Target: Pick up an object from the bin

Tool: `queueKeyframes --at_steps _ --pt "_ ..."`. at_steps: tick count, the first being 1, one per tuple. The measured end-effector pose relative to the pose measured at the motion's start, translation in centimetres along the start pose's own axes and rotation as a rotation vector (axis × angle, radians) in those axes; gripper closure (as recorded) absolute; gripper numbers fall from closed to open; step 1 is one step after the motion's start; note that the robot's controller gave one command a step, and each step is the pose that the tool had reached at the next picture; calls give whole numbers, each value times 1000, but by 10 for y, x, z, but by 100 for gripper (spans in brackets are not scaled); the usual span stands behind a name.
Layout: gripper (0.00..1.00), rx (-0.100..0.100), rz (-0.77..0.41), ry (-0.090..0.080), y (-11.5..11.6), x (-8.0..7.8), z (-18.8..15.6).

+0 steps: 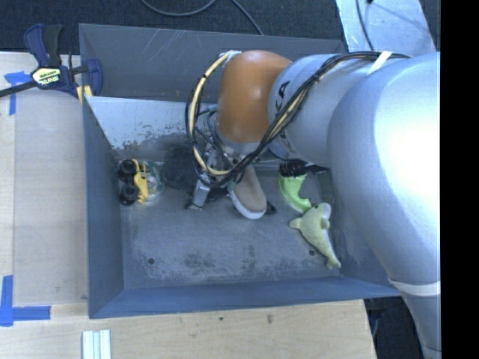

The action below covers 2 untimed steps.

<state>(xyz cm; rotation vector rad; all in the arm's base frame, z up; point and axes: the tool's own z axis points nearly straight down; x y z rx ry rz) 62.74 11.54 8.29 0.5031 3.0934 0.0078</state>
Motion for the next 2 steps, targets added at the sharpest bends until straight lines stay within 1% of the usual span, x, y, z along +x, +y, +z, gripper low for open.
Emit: queueKeyframes --at_steps 1,2 --pt "100 4 -32 0 2 2 14" --pt "100 3 -33 0 2 2 14"
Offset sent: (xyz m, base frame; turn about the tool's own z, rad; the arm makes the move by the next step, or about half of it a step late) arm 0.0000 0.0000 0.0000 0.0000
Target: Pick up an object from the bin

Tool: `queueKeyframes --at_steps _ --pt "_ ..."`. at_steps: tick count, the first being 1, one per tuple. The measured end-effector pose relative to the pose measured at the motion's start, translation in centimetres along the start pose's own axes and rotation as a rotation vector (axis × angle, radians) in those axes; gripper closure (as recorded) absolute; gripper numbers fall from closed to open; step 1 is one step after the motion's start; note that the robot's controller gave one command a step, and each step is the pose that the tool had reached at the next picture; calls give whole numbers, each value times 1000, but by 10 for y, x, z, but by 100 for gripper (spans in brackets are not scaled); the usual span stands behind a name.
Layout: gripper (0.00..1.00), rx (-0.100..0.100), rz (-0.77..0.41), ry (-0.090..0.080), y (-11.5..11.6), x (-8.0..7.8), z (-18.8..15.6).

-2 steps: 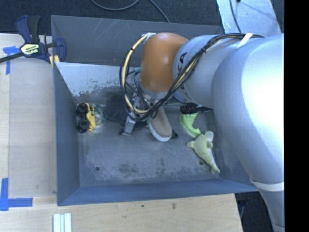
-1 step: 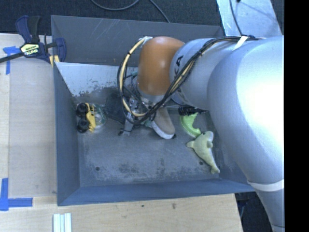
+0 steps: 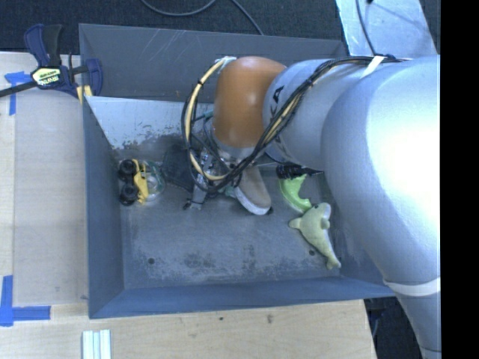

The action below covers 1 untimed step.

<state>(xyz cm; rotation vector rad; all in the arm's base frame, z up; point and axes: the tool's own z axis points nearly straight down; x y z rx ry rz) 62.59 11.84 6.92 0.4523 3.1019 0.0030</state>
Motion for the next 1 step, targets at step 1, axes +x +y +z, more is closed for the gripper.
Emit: queueKeyframes --at_steps 1 --pt "100 2 1 3 -1 1 -2"
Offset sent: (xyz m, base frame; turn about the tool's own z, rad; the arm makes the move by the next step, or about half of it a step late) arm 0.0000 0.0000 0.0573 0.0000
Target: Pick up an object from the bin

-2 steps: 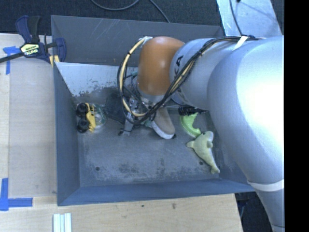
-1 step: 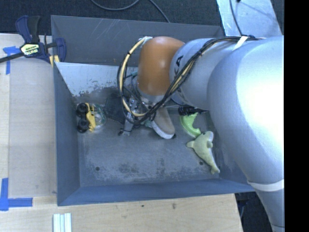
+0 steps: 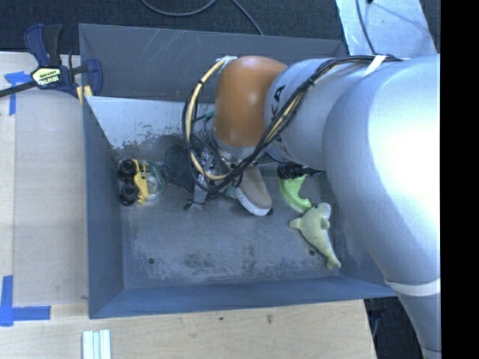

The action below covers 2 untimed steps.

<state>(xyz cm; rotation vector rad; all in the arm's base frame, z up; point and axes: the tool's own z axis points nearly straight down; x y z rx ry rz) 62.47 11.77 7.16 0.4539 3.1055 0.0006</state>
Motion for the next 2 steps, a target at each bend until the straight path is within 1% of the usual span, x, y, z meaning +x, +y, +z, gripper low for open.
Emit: queueKeyframes --at_steps 1,2 --pt "100 2 1 4 -1 1 -12" --pt "100 0 1 1 0 0 -28"
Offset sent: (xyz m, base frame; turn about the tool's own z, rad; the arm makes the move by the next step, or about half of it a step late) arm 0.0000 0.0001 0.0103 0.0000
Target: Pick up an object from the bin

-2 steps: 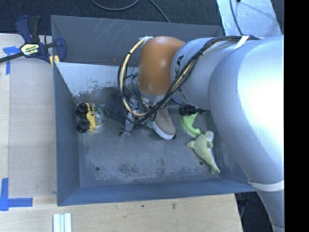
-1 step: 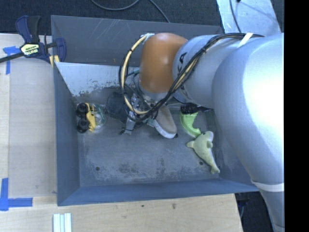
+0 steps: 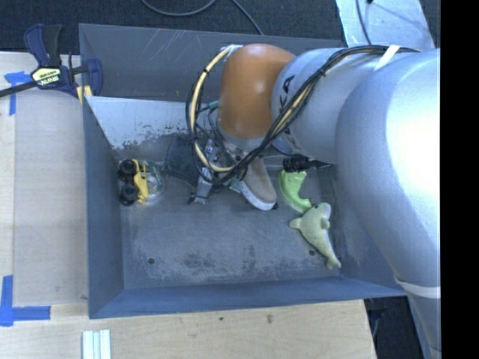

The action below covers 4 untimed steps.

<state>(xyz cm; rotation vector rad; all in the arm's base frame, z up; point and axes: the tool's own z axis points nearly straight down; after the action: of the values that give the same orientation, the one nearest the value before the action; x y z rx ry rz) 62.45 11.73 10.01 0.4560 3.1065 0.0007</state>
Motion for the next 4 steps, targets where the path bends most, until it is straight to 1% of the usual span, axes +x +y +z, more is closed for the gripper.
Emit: queueKeyframes --at_steps 1,2,3,4 --pt "100 -2 0 -4 0 -1 -11" --pt "100 -1 0 -2 0 -1 -18" --pt "100 4 0 7 -1 2 -38" --pt "100 0 -1 0 0 0 -60"
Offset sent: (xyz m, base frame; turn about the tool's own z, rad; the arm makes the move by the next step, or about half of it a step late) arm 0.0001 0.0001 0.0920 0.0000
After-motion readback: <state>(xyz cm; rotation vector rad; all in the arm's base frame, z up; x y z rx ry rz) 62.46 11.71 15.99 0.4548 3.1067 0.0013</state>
